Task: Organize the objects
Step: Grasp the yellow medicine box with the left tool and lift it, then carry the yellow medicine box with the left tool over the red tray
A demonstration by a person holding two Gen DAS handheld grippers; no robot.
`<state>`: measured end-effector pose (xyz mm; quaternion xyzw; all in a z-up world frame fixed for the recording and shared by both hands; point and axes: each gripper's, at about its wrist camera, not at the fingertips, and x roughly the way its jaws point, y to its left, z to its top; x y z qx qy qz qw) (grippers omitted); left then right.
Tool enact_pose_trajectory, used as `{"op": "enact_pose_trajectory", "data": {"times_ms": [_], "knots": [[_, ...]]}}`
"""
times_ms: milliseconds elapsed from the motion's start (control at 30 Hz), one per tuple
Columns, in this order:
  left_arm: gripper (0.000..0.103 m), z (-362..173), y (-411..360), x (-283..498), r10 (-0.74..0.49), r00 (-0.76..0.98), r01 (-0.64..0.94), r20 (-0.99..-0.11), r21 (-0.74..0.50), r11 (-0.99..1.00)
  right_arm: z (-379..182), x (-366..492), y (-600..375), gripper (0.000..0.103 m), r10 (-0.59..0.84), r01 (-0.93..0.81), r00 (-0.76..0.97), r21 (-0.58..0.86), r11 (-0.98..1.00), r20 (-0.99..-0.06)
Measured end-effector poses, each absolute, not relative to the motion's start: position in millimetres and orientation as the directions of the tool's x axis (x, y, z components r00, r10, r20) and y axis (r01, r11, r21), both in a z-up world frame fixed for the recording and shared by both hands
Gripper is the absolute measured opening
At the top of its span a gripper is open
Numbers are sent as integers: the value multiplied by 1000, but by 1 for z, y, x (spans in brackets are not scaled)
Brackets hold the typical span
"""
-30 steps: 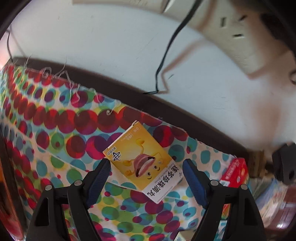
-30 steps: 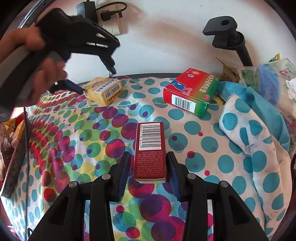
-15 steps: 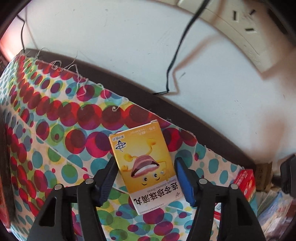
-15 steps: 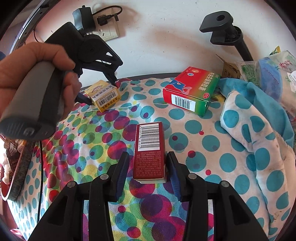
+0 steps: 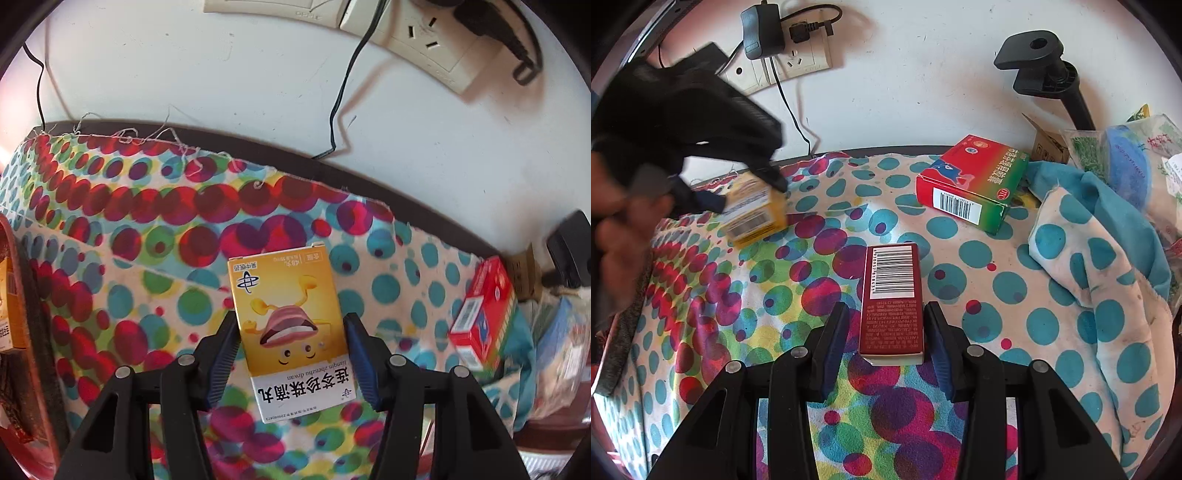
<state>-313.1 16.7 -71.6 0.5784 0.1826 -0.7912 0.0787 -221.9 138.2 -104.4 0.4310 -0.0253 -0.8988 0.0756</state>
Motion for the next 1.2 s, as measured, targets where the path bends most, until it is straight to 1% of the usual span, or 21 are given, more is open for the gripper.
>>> {"op": "enact_pose_trajectory", "data": {"times_ms": [400,600,800,967,1200], "knots": [[58,-55,-31,-234,102,-297,286,-949,-191,-939,-106,-221,137,40,-95,103,-617,40,-994,-781],[58,-53,-15,-208,119,-282,227,-952,-187,-956,-109,-218,144,40,-81,101,-618,23,-995,-782],[58,-41,-6,-183,101,-301,151,-948,-152,-977,-111,-220,135,40,-72,95,-618,16,-995,-783],[58,-31,-8,-162,103,-309,108,-945,-142,-984,-110,-218,136,41,-66,91,-619,12,-996,-783],[58,-23,-23,-133,104,-298,87,-949,-135,-987,-110,-217,138,42,-52,78,-619,5,-997,-783]]}}
